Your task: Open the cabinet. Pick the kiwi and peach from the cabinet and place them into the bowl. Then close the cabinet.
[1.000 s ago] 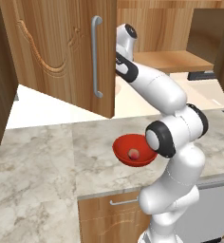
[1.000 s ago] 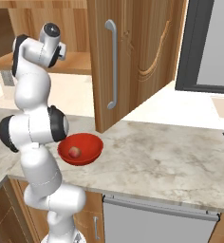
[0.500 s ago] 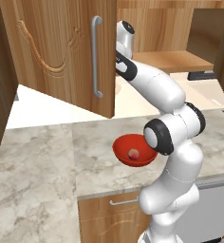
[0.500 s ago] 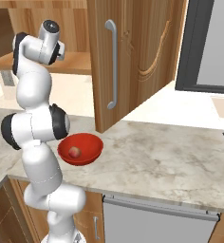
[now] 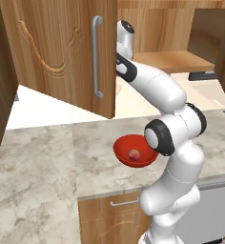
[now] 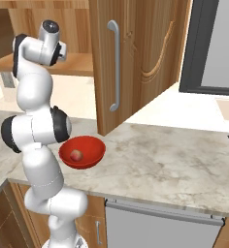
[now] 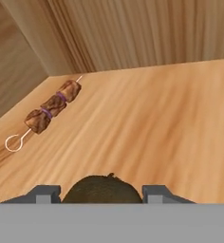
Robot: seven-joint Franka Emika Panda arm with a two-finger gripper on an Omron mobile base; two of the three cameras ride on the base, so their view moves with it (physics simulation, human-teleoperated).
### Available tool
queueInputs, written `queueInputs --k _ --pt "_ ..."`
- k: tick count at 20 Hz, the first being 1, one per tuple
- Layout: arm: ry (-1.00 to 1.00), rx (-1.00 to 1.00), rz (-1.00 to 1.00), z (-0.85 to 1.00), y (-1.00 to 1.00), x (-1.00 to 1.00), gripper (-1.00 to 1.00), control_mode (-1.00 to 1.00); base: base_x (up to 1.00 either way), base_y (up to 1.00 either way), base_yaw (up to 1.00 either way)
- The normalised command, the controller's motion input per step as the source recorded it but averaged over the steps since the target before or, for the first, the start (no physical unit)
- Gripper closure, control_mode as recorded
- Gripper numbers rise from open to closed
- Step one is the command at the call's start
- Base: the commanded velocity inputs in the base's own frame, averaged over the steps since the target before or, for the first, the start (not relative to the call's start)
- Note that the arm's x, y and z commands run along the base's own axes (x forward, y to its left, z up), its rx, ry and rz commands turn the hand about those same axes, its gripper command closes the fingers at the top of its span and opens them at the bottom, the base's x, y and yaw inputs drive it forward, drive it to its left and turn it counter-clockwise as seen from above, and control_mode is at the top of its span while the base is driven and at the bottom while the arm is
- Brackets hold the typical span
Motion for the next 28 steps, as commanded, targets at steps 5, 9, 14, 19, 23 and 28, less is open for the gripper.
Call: queueInputs --k 5,9,14,19,23,28 --pt "-0.01 -0.04 0.0 -0.03 -0.1 -0.01 1.0 -1.0 0.0 0.0 0.0" --pt "-0.02 -0.01 -0.05 0.0 -0.26 -0.11 1.0 -1.0 0.0 0.0 0.0" --pt "-0.04 0.0 -0.08 0.0 -0.31 -0.2 1.0 -1.0 0.0 0.0 0.0" --pt "-0.13 0.0 -0.09 0.0 -0.24 -0.45 1.0 -1.0 0.0 0.0 0.0" --pt "-0.11 0.0 -0.1 0.0 -0.24 -0.55 1.0 -1.0 0.0 0.0 0.0" --pt "-0.03 0.0 -0.12 0.02 -0.27 -0.58 1.0 -1.0 0.0 0.0 0.0"
